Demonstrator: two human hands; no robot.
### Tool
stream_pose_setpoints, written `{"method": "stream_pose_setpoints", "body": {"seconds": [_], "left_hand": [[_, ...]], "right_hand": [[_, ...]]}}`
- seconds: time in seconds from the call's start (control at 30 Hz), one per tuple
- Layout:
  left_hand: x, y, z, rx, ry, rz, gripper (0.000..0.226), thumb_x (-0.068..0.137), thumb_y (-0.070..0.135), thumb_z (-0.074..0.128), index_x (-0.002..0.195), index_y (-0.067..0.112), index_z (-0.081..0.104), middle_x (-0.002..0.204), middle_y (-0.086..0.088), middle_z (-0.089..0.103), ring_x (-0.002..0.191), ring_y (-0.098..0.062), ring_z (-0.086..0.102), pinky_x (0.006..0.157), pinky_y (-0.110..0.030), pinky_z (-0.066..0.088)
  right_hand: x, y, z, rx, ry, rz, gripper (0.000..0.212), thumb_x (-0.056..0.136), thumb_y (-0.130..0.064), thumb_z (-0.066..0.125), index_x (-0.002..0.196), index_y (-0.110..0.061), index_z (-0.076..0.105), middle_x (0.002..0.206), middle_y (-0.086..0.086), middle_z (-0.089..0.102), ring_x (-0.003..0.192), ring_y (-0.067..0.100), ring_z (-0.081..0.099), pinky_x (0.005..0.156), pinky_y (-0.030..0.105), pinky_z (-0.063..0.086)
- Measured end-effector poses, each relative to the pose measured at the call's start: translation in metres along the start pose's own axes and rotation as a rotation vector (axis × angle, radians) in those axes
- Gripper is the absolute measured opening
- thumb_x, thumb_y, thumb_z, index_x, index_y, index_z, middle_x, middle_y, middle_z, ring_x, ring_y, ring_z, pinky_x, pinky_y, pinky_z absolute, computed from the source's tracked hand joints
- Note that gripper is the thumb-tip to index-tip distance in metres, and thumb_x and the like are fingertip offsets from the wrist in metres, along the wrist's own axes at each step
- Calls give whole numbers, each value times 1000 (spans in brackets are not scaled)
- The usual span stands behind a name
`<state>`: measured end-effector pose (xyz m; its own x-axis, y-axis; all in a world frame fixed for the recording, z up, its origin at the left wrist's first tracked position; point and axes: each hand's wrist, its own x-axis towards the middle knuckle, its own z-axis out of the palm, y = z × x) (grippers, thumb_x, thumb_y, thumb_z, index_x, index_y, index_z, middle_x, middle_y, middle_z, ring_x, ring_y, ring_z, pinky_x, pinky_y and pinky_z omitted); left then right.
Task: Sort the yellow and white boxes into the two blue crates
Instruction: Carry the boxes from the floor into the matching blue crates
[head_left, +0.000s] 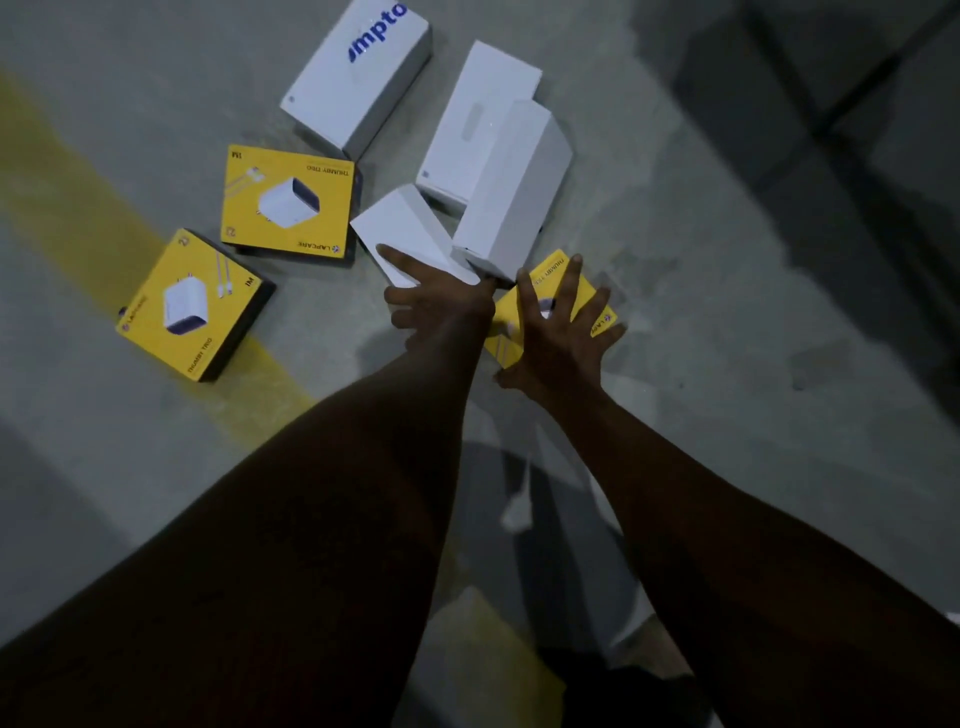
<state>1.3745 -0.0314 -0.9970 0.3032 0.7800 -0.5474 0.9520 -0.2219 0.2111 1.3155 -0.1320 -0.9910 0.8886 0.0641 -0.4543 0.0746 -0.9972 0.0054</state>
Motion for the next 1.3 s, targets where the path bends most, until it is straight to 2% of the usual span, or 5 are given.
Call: {"method": "stream_pose_setpoints", "body": {"seconds": [0.3, 0.47, 0.73, 1.07, 1.3], "left_hand": [[-19, -32, -69, -230, -275, -41, 112, 73, 56, 69, 154, 28, -2, 139, -21, 30, 119, -44, 43, 98, -53, 44], [-69, -54, -195, -589, -609, -187, 79, 68, 50, 65, 137, 25, 35, 129, -17, 49, 102, -36, 57, 58, -43, 58], [-177, -46, -462, -961, -955, -301, 61, 64, 55, 52, 111, 18, 61, 98, -9, 64, 84, -28, 63, 67, -33, 55], [-255, -47, -745, -1143, -1030, -78, 62, 80, 58, 48, 121, 13, 60, 96, -13, 63, 84, -30, 64, 70, -36, 55], [-298, -83, -849, -1326, -987, 116, 66, 65, 52, 63, 116, 12, 63, 101, -13, 67, 81, -29, 67, 69, -38, 56]], "right_hand": [[-58, -5, -41, 615, -274, 285, 115, 60, -68, 75, 146, -51, 1, 160, 4, -12, 137, 53, 14, 101, 66, 33], [-128, -28, -140, 1279, -426, 594, 101, 59, -73, 67, 144, -46, 21, 144, 7, 42, 116, 37, 52, 91, 52, 47], [-239, -90, -380, 1721, -567, 659, 84, 58, -69, 61, 133, -33, 50, 131, 6, 57, 106, 32, 59, 85, 51, 51], [-356, -167, -608, 2124, -831, 51, 96, 52, -71, 71, 132, -19, 57, 139, 20, 53, 121, 42, 52, 105, 63, 33], [-405, -216, -677, 2042, -934, -136, 64, 80, -60, 61, 121, -12, 65, 124, 20, 63, 97, 36, 66, 84, 56, 53]]}}
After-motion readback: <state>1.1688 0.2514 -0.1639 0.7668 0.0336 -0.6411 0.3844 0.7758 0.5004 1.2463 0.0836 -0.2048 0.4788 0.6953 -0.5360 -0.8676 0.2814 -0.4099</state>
